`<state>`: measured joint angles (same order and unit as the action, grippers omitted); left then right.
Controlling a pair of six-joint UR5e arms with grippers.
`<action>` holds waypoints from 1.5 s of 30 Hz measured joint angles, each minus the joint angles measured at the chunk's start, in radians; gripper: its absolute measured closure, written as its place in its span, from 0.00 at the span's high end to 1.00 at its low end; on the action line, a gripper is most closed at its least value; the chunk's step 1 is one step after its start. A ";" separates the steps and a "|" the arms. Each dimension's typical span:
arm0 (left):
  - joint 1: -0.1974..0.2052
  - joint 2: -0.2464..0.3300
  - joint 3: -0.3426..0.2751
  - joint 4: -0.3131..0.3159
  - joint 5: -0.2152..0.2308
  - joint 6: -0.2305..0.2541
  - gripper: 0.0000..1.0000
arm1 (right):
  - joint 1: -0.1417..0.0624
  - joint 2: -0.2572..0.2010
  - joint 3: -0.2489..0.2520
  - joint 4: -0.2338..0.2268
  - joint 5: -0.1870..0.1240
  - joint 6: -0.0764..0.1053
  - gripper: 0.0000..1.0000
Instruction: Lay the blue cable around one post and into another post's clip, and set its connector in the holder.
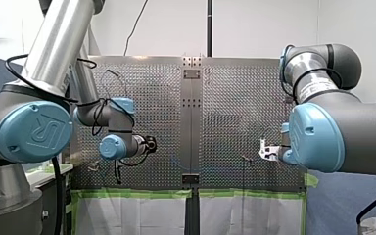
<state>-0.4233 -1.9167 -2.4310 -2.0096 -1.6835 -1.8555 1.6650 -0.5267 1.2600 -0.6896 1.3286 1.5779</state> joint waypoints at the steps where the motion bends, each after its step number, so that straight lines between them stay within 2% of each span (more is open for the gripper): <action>1: 0.000 0.000 0.000 0.000 0.000 0.000 1.00 | 0.001 -0.008 0.007 -0.001 0.000 0.006 0.00; 5: 0.000 0.000 0.000 0.000 0.000 0.000 1.00 | 0.013 -0.044 0.043 0.017 0.003 0.031 0.00; 10: 0.000 0.000 0.000 -0.001 0.000 -0.001 1.00 | 0.041 -0.089 0.085 0.058 0.021 0.039 0.00; 17: 0.002 0.000 0.000 -0.009 0.008 -0.001 1.00 | 0.097 -0.149 0.099 0.110 0.074 0.042 0.00; 21: 0.004 -0.001 0.000 -0.012 0.009 -0.001 1.00 | 0.129 -0.181 0.100 0.136 0.107 0.057 0.00; 27: 0.008 0.000 0.000 -0.015 0.013 -0.001 1.00 | 0.179 -0.237 0.116 0.187 0.153 0.066 0.00; 31: 0.010 0.000 0.000 -0.015 0.018 -0.001 1.00 | 0.182 -0.279 0.149 0.200 0.163 0.078 0.00; 38: 0.013 -0.001 0.000 -0.017 0.028 -0.001 1.00 | 0.170 -0.351 0.217 0.201 0.162 0.110 0.00; 45: 0.017 0.000 0.000 -0.028 0.034 0.000 1.00 | 0.156 -0.414 0.240 0.225 0.162 0.127 0.00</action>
<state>-0.4059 -1.9172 -2.4310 -2.0372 -1.6500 -1.8550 1.8205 -0.9405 1.5004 -0.4645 1.4903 1.7045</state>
